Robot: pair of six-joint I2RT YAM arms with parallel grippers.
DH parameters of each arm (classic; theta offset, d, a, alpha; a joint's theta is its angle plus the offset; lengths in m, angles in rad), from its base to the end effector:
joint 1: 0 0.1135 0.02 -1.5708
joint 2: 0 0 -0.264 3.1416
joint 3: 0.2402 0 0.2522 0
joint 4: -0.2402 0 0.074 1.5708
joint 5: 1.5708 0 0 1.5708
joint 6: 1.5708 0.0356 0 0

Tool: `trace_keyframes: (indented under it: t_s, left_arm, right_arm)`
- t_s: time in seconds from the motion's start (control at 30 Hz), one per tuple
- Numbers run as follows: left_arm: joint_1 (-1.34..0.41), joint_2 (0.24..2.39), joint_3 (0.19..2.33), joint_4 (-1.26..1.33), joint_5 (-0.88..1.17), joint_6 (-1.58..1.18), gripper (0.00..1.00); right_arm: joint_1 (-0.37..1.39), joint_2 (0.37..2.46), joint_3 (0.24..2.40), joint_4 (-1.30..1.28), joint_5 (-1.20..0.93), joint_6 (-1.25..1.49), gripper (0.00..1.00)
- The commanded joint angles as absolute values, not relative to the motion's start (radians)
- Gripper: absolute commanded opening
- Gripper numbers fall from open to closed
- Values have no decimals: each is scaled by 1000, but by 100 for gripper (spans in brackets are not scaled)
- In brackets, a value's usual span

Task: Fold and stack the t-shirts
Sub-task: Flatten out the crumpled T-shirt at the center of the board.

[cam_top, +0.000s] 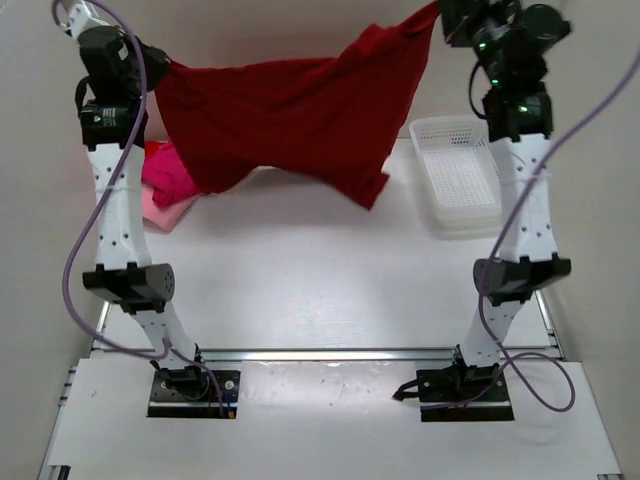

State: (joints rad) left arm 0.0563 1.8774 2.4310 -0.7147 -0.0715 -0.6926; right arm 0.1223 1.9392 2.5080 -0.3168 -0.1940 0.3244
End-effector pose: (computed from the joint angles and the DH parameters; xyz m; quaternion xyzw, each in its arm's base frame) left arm 0.3838 0.0242 0.5274 -0.3000 0.7000 -0.1767 0.6235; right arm 0.3909 0.0550 0.5694 -0.0146 0.6144 0.2321 0.7540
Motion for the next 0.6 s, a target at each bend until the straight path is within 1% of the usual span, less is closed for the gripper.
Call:
trace_keyframes:
  t_s: [0.0, 0.1, 0.17, 0.2, 0.23, 0.27, 0.3, 0.33, 0.4, 0.43, 0.5, 0.53, 0.57]
  left_arm:
    - [49, 1740, 2383, -558, -86, -700, 0]
    - [32, 1747, 2353, -612, -116, -675, 0]
    - [12, 1694, 2185, -588, -133, -635, 0]
    - [14, 1657, 2134, -568, -120, -634, 0]
    - [17, 1631, 2020, -552, -121, -635, 0]
    - [18, 1585, 1896, -526, -127, -620, 0]
    - [20, 1531, 1835, -511, -133, -617, 0]
    - [20, 1507, 1710, -496, -129, -608, 0]
    - [14, 1404, 1494, -495, -153, -598, 0]
    - [14, 1379, 1444, -502, -167, -591, 0]
    - [-67, 1287, 1274, -526, -231, -542, 0]
    - [-90, 1264, 1232, -538, -283, -529, 0]
    - [-133, 1218, 1153, -548, -297, -506, 0]
  right_arm:
    - [94, 1818, 2554, -156, -273, 380, 0]
    - [75, 1783, 2490, -193, -262, 368, 0]
    - [68, 1755, 2352, -215, -290, 371, 0]
    - [66, 1737, 2315, -257, -290, 362, 0]
    - [74, 1730, 2242, -303, -278, 353, 0]
    - [95, 1698, 2132, -305, -259, 322, 0]
    - [109, 1636, 1962, -281, -259, 313, 0]
    - [115, 1603, 1859, -234, -267, 319, 0]
    - [123, 1463, 1503, -164, -279, 359, 1]
    - [127, 1400, 1429, -158, -278, 360, 0]
    - [144, 1303, 1169, -164, -241, 351, 0]
    - [159, 1245, 1117, -172, -233, 338, 0]
    - [167, 1218, 1015, -187, -229, 339, 0]
